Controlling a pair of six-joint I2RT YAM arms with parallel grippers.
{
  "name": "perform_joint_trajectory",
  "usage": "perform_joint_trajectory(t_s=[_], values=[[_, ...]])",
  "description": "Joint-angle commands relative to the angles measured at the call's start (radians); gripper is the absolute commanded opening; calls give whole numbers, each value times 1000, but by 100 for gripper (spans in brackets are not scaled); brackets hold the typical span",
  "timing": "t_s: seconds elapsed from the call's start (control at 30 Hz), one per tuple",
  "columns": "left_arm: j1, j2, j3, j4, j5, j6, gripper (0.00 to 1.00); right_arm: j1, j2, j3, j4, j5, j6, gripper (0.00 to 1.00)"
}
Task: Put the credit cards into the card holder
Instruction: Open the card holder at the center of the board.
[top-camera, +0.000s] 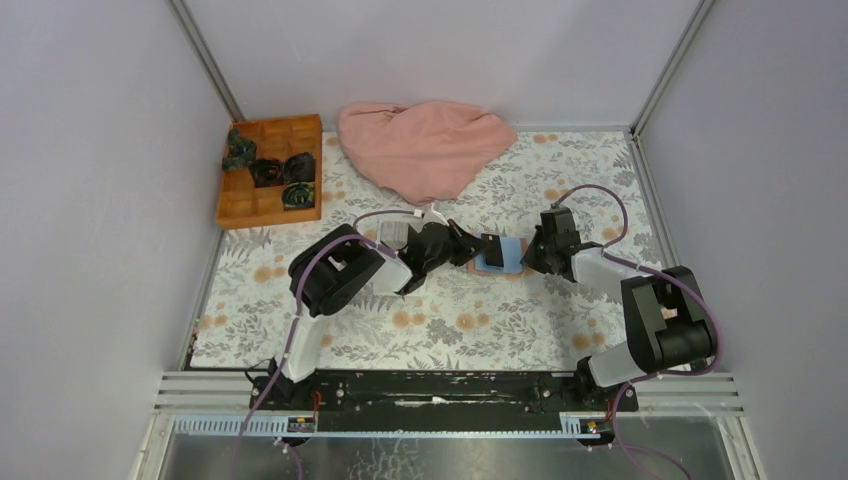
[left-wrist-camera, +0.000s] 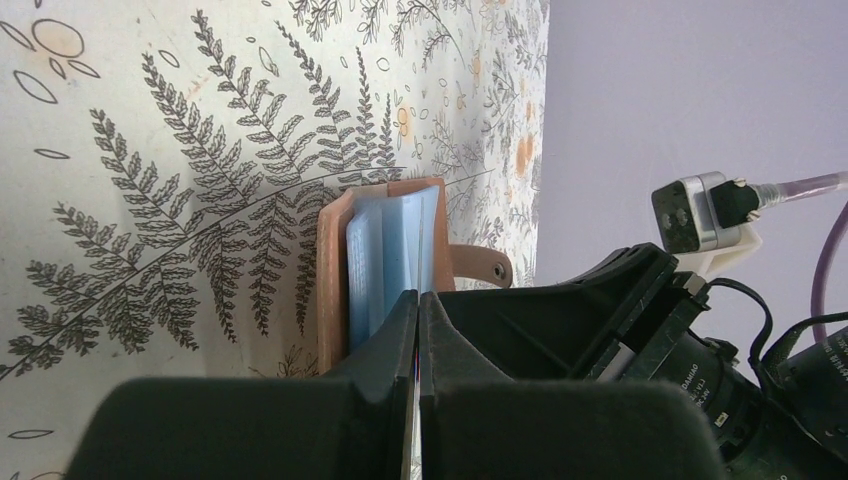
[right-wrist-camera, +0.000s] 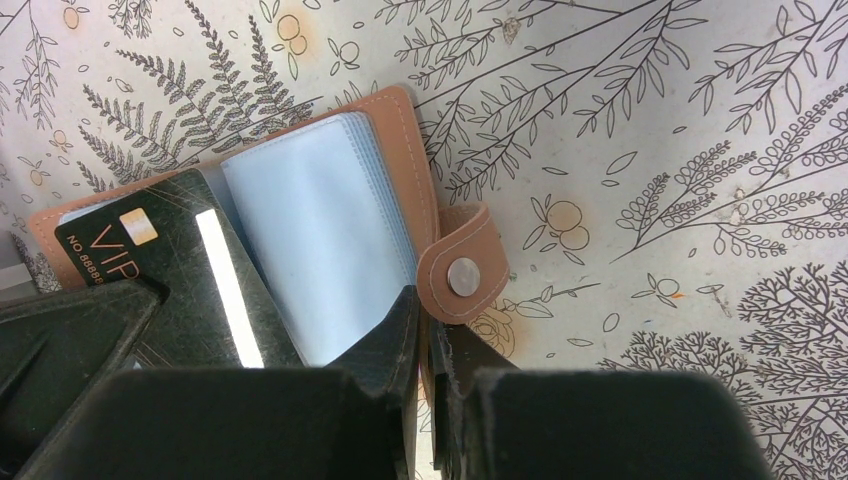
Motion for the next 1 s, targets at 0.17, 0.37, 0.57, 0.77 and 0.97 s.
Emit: perform_joint_trajectory(t_s=[0.17,0.37,0.57,0.77,0.97], values=[[7,39,-15,35,31,-29,0,-4,37,10,-41,48,-28,3],[7,15,-20,-60,-3,13,0,-8,35,8,-38,50,-26,3],[-3,-6,-22,-156,-45,39,0,-9,36,13,-38,45,-24,3],[-12,-8,0,-212,-53,52,0,-9,41,13,-35,42,-22,3],[-17,5,9,-210,-44,34,0,-8,49,14,-31,39,-22,3]])
